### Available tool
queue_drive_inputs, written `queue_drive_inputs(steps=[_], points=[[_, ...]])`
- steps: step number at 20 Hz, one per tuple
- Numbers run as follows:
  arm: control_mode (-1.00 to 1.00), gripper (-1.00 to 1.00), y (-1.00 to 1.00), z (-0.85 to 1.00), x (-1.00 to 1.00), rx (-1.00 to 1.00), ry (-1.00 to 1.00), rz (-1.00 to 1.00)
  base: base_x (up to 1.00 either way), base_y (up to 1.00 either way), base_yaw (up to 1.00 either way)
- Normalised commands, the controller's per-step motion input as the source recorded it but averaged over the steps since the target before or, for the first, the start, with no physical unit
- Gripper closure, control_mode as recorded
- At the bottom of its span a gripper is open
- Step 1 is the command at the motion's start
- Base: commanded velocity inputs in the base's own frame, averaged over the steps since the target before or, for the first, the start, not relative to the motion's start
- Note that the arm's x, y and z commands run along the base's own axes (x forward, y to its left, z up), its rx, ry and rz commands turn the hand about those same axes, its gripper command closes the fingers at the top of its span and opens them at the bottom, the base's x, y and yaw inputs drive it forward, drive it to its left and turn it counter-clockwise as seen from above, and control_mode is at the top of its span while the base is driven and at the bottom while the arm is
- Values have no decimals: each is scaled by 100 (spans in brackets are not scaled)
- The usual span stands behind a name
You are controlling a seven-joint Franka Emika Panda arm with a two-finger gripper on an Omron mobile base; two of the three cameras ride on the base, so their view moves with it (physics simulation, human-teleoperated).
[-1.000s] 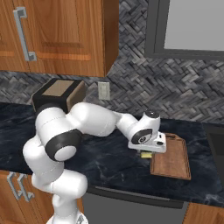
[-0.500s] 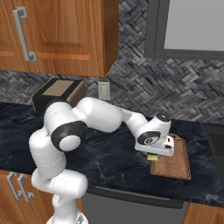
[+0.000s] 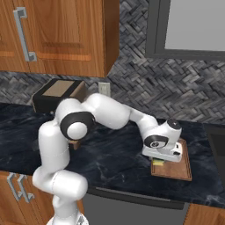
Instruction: Pick up the sponge from the counter and clean the cutting board by briefly scrubbing or pressing down on the cutting board. Once finished, release the sponge.
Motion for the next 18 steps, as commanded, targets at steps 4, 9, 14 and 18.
queue_drive_inputs(steps=[4,9,14,18], points=[[-100,100,0,-38,0,0,0,0,0,0,0],[-100,100,0,-64,0,-2,0,0,0,0,0],[-100,100,-5,-20,-4,-1,-3,0,0,0,0],[-100,100,-22,-6,-9,0,0,0,0,0,0]])
